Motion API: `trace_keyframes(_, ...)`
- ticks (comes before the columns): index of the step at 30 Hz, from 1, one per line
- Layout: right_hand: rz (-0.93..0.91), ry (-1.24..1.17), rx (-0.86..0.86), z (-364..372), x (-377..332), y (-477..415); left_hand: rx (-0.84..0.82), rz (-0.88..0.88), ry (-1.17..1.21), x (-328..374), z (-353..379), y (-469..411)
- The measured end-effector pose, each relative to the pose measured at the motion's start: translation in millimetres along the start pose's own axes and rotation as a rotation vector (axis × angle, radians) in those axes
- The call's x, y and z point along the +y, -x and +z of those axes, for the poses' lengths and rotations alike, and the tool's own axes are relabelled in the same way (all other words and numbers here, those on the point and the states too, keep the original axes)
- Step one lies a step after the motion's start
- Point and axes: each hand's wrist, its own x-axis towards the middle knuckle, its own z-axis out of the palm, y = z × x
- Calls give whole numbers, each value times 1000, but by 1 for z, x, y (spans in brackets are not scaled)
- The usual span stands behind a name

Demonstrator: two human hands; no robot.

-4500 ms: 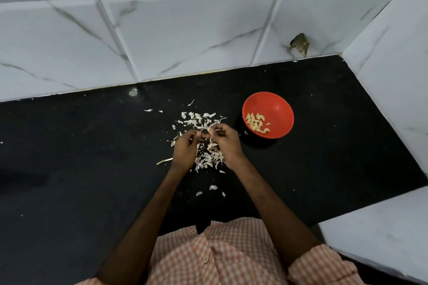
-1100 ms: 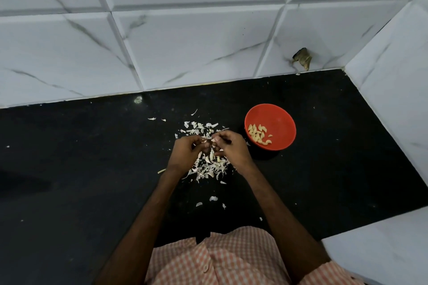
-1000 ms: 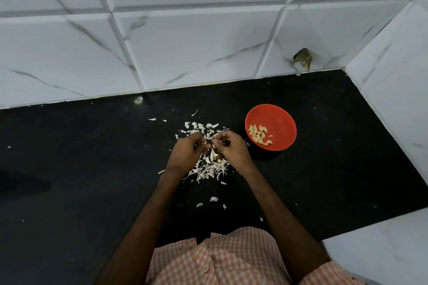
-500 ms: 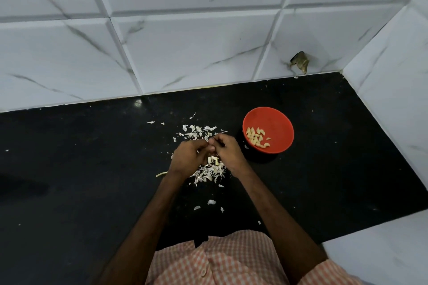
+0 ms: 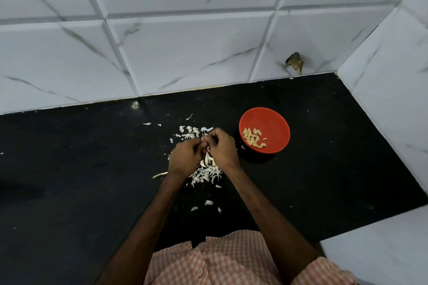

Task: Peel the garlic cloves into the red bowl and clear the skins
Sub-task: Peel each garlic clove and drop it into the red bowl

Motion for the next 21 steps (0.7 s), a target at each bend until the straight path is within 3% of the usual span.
trace_keyframes(8,5,-161,-38,-7,2,0,70,-28,224,0,-4,0)
trace_keyframes(14,-60,-74,-29,-6,-4,2,198,-64,375,2,2,4)
trace_keyframes(21,49,-146,17,6,-11,5,240,-33,685,13,7,11)
